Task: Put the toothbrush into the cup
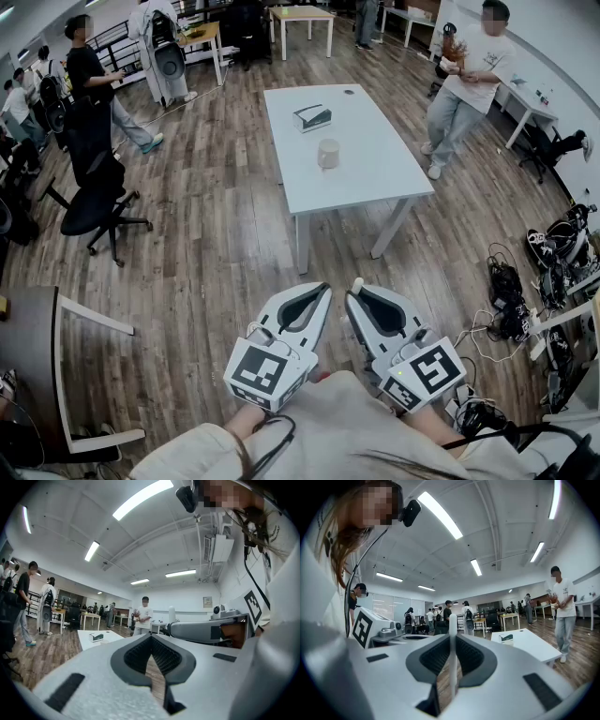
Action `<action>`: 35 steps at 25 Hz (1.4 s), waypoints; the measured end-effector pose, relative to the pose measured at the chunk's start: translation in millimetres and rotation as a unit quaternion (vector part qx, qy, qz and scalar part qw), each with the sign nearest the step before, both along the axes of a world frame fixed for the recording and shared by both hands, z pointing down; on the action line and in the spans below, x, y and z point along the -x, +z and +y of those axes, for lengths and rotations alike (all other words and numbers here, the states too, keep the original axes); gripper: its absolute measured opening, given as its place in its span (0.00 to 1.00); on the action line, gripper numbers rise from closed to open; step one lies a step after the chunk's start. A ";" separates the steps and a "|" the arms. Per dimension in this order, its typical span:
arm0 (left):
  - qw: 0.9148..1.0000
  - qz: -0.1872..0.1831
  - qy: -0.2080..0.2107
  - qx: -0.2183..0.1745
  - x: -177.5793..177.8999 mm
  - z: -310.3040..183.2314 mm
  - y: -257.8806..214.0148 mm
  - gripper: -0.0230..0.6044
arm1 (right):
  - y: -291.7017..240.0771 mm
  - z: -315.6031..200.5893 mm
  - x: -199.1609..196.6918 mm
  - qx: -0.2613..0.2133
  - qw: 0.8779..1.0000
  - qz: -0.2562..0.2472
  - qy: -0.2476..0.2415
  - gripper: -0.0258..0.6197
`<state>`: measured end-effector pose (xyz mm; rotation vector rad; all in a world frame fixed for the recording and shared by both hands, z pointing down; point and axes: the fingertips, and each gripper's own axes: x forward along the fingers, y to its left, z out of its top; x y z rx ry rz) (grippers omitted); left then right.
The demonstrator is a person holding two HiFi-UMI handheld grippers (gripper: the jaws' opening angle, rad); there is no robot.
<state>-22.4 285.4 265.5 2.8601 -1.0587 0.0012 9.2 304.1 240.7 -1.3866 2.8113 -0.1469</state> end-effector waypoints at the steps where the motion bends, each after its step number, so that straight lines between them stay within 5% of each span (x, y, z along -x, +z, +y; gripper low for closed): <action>1: 1.000 -0.001 0.001 -0.001 -0.1 -0.9 0.2 0.05 | 0.3 -1.2 0.2 0.001 1.000 0.000 0.000 0.12; 23: 1.000 -0.007 0.012 0.003 10.7 -20.5 18.3 0.05 | 18.7 -24.8 2.0 0.018 0.999 -0.025 0.023 0.12; 35: 1.000 -0.005 0.009 0.023 9.0 -84.7 27.6 0.05 | 21.6 -89.8 -7.8 0.025 0.998 -0.034 0.036 0.12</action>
